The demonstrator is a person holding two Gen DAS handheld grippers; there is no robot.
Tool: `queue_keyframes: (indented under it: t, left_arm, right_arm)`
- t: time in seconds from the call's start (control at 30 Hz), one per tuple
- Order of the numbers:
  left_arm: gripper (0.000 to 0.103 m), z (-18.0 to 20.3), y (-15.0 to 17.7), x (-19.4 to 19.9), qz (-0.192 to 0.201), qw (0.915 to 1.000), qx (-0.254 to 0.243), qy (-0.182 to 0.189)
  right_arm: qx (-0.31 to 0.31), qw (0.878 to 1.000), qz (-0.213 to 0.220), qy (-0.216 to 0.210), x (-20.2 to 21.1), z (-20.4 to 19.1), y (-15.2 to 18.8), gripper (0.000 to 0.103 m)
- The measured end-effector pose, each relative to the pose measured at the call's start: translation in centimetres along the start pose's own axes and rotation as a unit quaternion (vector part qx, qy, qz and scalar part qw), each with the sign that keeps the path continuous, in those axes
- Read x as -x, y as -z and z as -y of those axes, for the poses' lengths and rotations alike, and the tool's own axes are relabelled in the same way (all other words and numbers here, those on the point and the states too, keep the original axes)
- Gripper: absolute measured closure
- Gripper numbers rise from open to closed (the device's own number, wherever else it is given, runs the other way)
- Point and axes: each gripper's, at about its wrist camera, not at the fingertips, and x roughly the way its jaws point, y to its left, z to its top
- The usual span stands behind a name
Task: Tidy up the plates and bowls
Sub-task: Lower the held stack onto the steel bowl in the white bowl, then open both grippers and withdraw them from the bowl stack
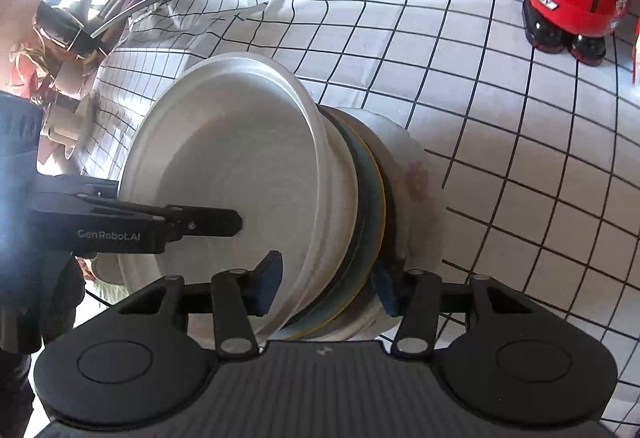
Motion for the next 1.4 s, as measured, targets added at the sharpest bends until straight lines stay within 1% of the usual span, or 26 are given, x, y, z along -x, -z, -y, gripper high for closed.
queue_keyframes:
  t: [0.07, 0.13, 0.2, 0.27, 0.4, 0.43, 0.6, 0.67, 0.73, 0.8, 0.9, 0.97, 1.0, 1.03, 1.1, 1.17, 1.23, 1.33, 1.4]
  left_arm:
    - [0.069, 0.2, 0.0, -0.1, 0.002, 1.0, -0.003, -0.007]
    - [0.073, 0.8, 0.2, 0.0, 0.007, 0.9995, -0.022, -0.024]
    - [0.073, 1.3, 0.3, 0.4, 0.014, 0.9985, -0.039, -0.037]
    - [0.073, 1.4, 0.2, 0.9, 0.023, 0.9979, -0.043, -0.043]
    - [0.073, 1.0, 0.1, 1.5, 0.028, 0.9984, -0.032, -0.039]
    - [0.073, 1.0, 0.2, 1.5, 0.027, 0.9984, -0.032, -0.038]
    - [0.072, 0.8, 1.0, 1.8, 0.029, 0.9987, -0.032, -0.026]
    - [0.071, 0.9, 1.3, 2.2, 0.026, 0.9985, -0.04, -0.025]
    - [0.07, 0.9, 1.6, 2.6, 0.025, 0.9978, -0.053, -0.032]
    - [0.069, 0.7, 1.6, 3.0, 0.026, 0.9979, -0.055, -0.022]
    - [0.069, 0.8, 1.3, 3.0, 0.03, 0.9978, -0.055, -0.022]
    - [0.071, 0.9, 1.2, 3.2, 0.035, 0.9976, -0.057, -0.018]
    - [0.074, 0.9, 1.2, 3.6, 0.037, 0.9975, -0.059, -0.009]
    - [0.074, 1.0, 1.2, 4.1, 0.041, 0.9973, -0.062, -0.004]
    - [0.074, 1.2, 1.3, 5.0, 0.053, 0.9963, -0.069, -0.002]
    - [0.074, 1.1, 1.2, 5.7, 0.062, 0.9959, -0.065, 0.001]
    - [0.074, 1.0, 1.0, 6.1, 0.075, 0.9955, -0.058, -0.001]
    - [0.074, 0.8, 0.7, 5.6, 0.082, 0.9951, -0.055, -0.008]
    - [0.073, 0.7, 0.6, 4.9, 0.085, 0.9942, -0.063, -0.023]
  right_arm:
    - [0.008, 1.0, 0.006, 0.009, 0.4, -0.1, 0.1, 0.053]
    - [0.018, 0.999, 0.021, 0.019, 1.0, -0.2, 0.1, 0.053]
    - [0.03, 0.999, 0.035, 0.025, 1.6, -0.4, 0.2, 0.053]
    - [0.04, 0.998, 0.041, 0.027, 1.8, -0.8, 0.3, 0.053]
    - [0.039, 0.998, 0.045, 0.019, 1.6, -1.2, 0.3, 0.053]
    - [0.036, 0.998, 0.05, 0.023, 1.5, -1.3, 0.3, 0.053]
    - [0.023, 0.995, 0.092, 0.045, 2.5, -1.3, 0.6, 0.053]
    - [0.023, 0.993, 0.105, 0.052, 3.1, -1.5, 0.9, 0.053]
    - [0.02, 0.991, 0.118, 0.059, 3.7, -1.6, 0.9, 0.053]
    - [0.014, 0.99, 0.125, 0.063, 3.8, -1.5, 0.9, 0.053]
    - [0.005, 0.989, 0.132, 0.072, 3.5, -1.5, 0.7, 0.053]
    - [-0.001, 0.989, 0.13, 0.076, 3.1, -1.5, 0.7, 0.053]
    - [-0.004, 0.989, 0.127, 0.077, 3.0, -1.5, 0.7, 0.053]
    - [-0.004, 0.989, 0.125, 0.078, 2.8, -1.5, 0.8, 0.053]
    - [-0.001, 0.989, 0.122, 0.081, 2.7, -1.6, 1.1, 0.053]
    - [-0.002, 0.989, 0.124, 0.085, 2.6, -1.6, 1.3, 0.053]
    - [-0.004, 0.988, 0.126, 0.086, 2.7, -1.5, 1.5, 0.053]
    - [-0.007, 0.986, 0.134, 0.096, 2.7, -1.4, 1.8, 0.053]
    - [-0.009, 0.984, 0.14, 0.111, 2.7, -1.4, 2.1, 0.053]
